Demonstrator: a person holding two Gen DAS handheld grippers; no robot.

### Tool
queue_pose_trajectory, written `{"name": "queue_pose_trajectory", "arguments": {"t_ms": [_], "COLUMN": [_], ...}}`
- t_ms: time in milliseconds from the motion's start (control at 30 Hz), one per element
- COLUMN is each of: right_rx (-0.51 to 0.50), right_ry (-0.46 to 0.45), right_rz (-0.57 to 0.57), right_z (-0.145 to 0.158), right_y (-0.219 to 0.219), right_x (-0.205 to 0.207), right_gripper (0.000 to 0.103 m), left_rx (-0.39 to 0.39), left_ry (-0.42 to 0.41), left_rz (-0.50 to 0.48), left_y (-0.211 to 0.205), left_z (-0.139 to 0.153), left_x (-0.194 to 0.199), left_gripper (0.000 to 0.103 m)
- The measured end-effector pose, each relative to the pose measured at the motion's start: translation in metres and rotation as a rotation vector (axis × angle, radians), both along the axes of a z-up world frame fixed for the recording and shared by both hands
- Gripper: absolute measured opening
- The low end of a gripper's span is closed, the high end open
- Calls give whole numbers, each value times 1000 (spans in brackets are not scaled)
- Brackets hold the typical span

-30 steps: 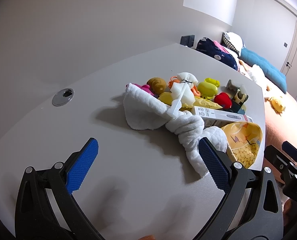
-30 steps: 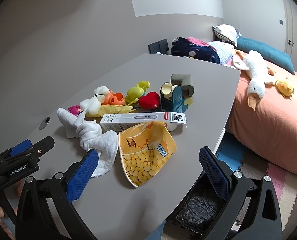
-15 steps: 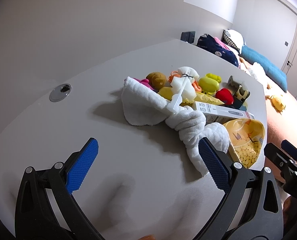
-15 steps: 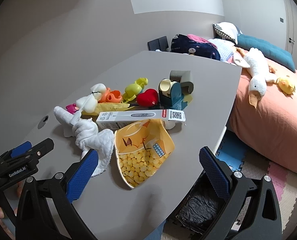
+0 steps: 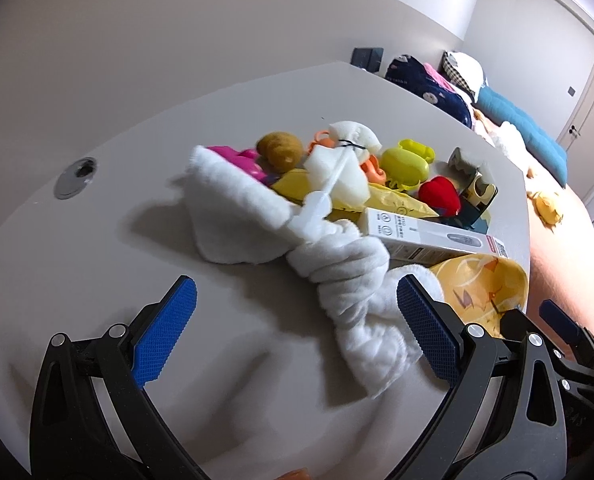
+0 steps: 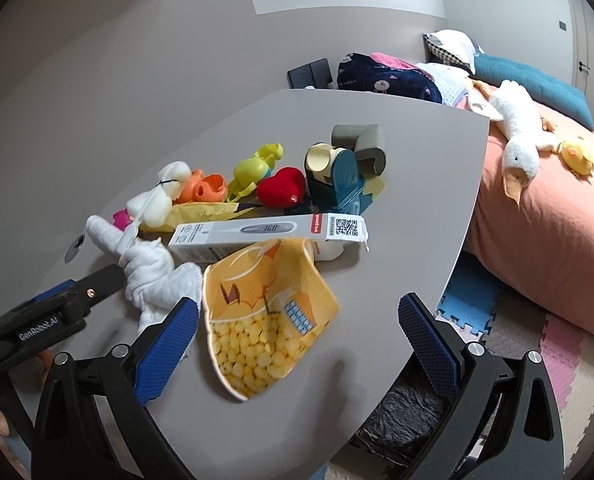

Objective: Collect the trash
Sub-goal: 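Grasp the white towel with the left tool while the right tool grasps the yellow snack bag, then carry towel and snack bag to the black bin and open both tools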

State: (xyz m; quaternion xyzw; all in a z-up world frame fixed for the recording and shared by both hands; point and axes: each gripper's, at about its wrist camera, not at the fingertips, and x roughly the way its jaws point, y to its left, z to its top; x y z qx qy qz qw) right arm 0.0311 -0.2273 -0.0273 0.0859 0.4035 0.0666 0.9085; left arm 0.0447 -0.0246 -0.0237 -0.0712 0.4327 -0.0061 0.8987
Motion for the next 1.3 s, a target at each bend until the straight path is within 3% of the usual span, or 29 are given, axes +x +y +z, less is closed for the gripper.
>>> {"name": "queue_pose_trajectory", "arguments": {"t_ms": [233,433,533,600,733,833,1033,1300], "right_rx": [9,17,39,52,90,124,113,123], "right_ry": [7,42,48,45,47,35,-17,-82], "right_rz": [11,38,53,68,82,92,121,119], "right_z": [-8,-18,-20,-20,-20,-16,0,27], "right_y": [-2,-1,-2,-1,-2,-3,3,-1], "right_x": [14,24,25,25,24,21,9,-8], "right_gripper": [93,70,63,55,47,40,38,37], "left_rx": [-23,-15,-1,-13,-61,-91,-83,-41], "left_ry": [21,46,67,83,85,79,11,-128], "left_rz": [9,14,16,15,3,8,34,35], "left_y": [-6,-7,-7,-4,0,5,12,18], "left_z": [-8,-16,-22,-26,-29,-29,-15,32], "left_x": [17,25,27,27,24,21,4,-23], "left_gripper": [97,97,96,88,55,44,38,38]}}
